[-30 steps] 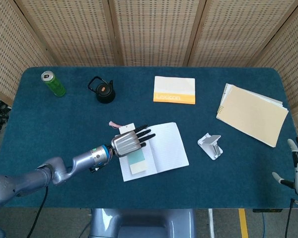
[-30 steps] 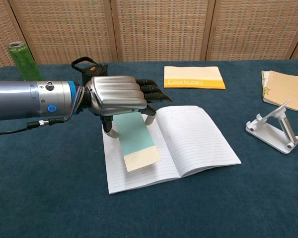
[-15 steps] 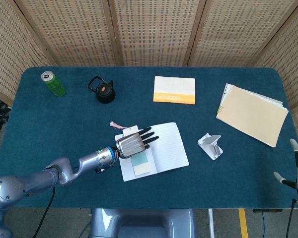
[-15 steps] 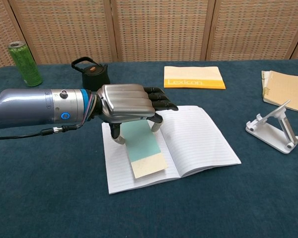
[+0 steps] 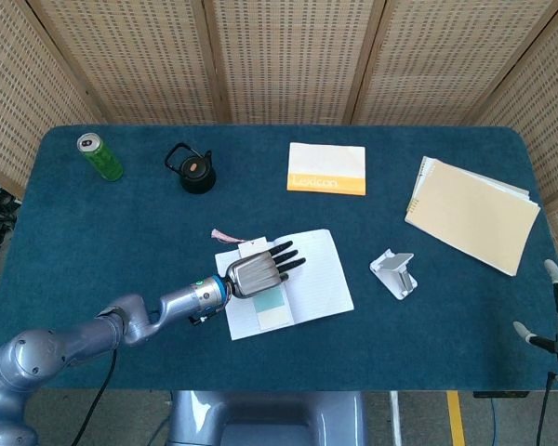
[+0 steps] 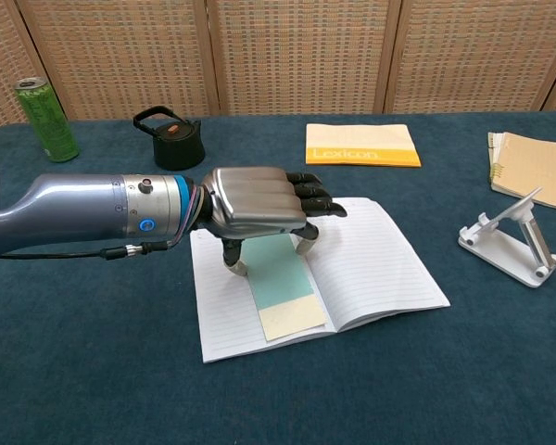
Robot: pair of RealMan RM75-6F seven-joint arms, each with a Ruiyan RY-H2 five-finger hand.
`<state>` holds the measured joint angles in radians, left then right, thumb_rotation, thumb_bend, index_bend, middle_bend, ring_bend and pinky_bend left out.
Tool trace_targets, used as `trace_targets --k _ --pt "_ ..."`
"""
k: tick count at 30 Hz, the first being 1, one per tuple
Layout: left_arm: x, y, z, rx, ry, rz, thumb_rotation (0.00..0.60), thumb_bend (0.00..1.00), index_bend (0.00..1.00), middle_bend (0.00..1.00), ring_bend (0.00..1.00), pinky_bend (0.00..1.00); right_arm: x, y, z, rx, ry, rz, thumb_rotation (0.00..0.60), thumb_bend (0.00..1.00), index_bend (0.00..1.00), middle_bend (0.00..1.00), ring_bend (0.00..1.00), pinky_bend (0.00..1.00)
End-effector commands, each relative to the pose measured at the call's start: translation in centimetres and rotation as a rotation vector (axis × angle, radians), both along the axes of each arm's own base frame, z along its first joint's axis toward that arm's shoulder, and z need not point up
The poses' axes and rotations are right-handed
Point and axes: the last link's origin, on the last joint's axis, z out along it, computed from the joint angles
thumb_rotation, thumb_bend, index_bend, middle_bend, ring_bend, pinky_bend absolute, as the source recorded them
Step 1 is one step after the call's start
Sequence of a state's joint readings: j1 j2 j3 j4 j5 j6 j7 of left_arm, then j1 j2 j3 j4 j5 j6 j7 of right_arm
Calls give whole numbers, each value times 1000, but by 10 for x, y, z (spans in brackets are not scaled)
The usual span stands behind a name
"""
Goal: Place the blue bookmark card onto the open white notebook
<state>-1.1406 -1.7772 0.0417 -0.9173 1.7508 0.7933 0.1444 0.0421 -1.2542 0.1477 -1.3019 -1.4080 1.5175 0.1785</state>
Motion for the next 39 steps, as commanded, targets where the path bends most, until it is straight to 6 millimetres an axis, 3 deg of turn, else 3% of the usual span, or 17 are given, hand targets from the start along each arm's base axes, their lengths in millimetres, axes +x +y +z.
trace_targets --k 1,30,39 --pt "0 0 -1 0 0 0 600 130 457 0 0 0 0 0 0 -1 0 0 600 126 54 0 0 0" --pt "3 -2 -2 -15 -15 13 600 130 374 0 0 0 0 0 -1 3 2 -2 600 126 54 0 0 0" --pt "2 -2 3 -10 -22 26 600 130 103 0 0 0 1 0 -1 2 5 2 600 126 54 0 0 0"
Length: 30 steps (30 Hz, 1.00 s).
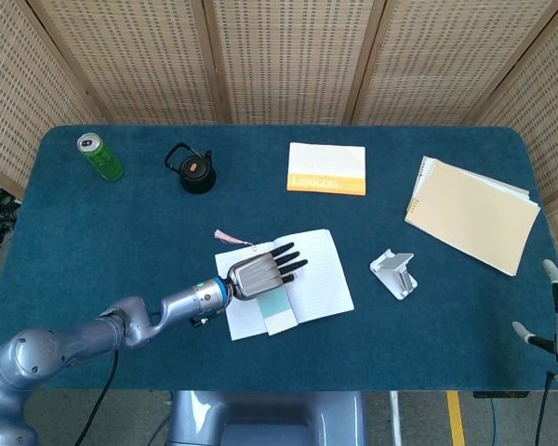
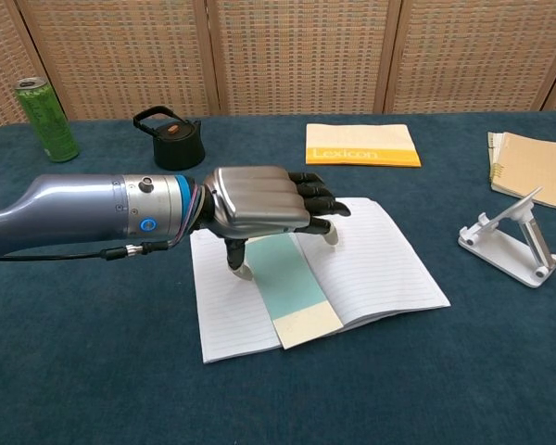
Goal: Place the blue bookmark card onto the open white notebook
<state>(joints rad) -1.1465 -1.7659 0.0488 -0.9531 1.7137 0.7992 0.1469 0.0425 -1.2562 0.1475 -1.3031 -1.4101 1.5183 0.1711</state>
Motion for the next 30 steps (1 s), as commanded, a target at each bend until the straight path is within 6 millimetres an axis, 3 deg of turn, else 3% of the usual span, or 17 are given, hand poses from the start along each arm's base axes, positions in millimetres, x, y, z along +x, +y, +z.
trace_targets --k 1,9,12,14,17,22,30 --pt "-2 2 4 8 -2 5 600 130 91 0 0 0 0 0 0 0 1 1 600 126 54 0 0 0" --pt "-10 1 16 -47 -19 116 600 154 75 0 0 0 1 0 -1 2 2 3 600 126 54 0 0 0" --pt "-11 -3 24 -91 -13 160 600 333 74 0 0 0 1 0 -2 5 4 3 600 126 54 0 0 0" --pt "-12 -6 32 -112 -18 173 600 539 72 0 0 3 2 0 -3 8 6 6 600 125 54 0 0 0" --pt "-16 -10 43 -139 -8 190 600 766 75 0 0 40 2 0 -3 6 9 8 600 126 54 0 0 0" --pt "-24 -12 55 -151 17 223 600 981 139 0 0 110 4 1 -2 1 9 13 600 126 54 0 0 0" --pt "-43 -11 59 -138 57 286 600 1000 179 0 0 137 6 1 -5 12 12 18 600 125 54 0 0 0"
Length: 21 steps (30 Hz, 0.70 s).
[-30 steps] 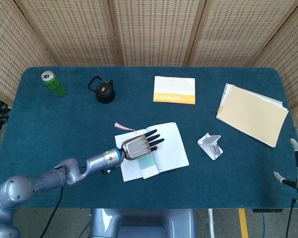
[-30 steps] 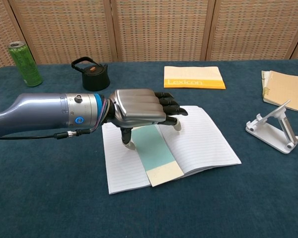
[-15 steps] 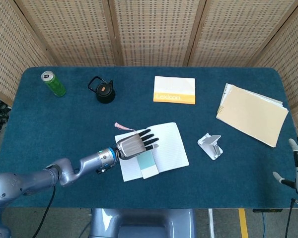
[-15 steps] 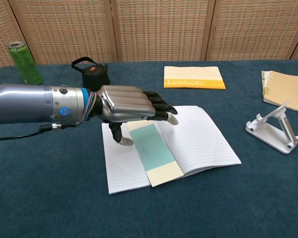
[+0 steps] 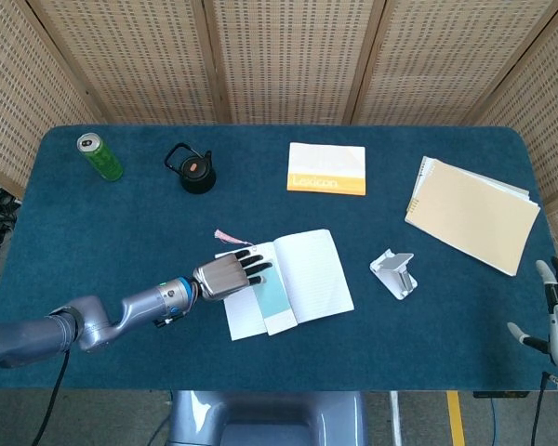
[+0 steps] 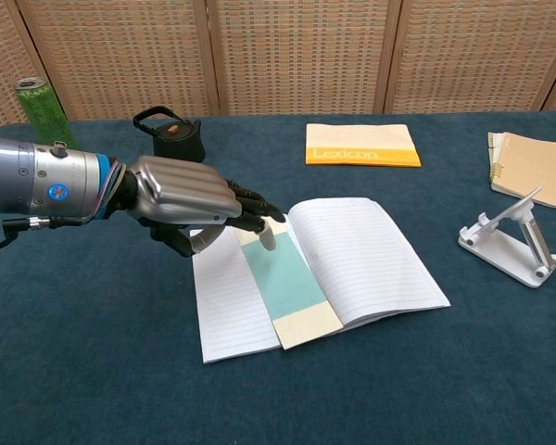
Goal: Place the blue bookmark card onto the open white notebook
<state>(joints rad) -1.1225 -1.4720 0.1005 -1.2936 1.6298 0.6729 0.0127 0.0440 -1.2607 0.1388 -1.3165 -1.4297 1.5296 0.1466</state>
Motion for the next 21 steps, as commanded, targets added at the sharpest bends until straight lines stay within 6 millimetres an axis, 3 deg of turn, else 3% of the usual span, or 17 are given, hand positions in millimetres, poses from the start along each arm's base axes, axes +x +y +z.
trace_targets --k 1,21 --pt "-5 1 -1 2 11 16 600 1000 180 0 0 137 0 0 0 0 0 0 600 125 54 0 0 0" --pt "-12 7 -16 20 43 44 600 1000 186 0 0 137 -2 -1 -1 4 -1 -9 600 126 54 0 0 0"
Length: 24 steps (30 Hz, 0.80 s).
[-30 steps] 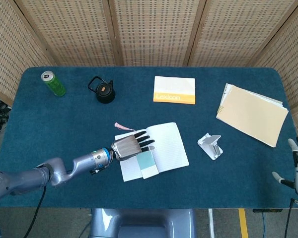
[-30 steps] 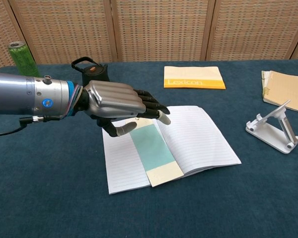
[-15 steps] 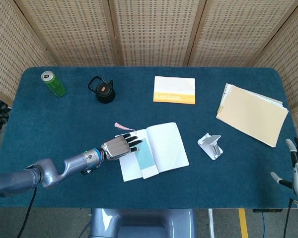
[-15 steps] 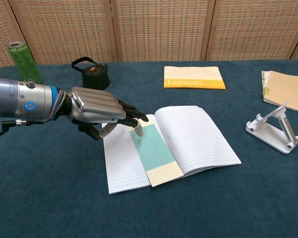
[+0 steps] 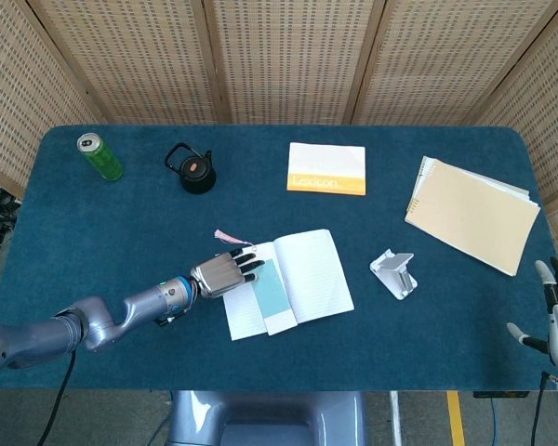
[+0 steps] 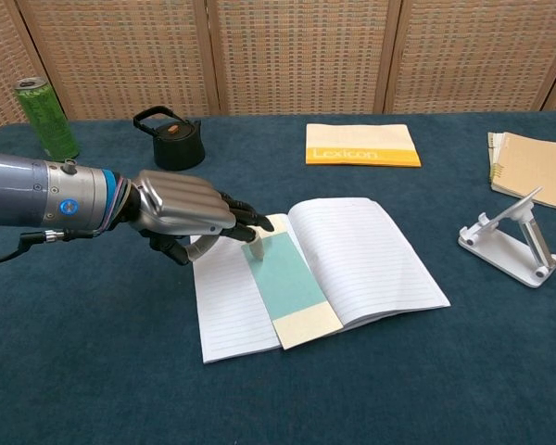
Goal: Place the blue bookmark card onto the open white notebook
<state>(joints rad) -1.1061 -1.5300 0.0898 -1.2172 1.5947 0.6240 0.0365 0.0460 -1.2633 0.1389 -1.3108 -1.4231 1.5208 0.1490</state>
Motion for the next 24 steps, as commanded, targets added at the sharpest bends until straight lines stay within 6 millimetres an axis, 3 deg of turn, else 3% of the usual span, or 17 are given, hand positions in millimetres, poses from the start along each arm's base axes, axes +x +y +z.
trace_targets --k 1,24 --pt "0 1 -3 0 2 4 600 1000 186 0 0 137 0 0 0 1 1 -1 600 126 54 0 0 0" --pt "2 7 -15 34 4 -44 600 1000 193 0 0 137 -3 -1 -1 3 4 -10 600 125 54 0 0 0"
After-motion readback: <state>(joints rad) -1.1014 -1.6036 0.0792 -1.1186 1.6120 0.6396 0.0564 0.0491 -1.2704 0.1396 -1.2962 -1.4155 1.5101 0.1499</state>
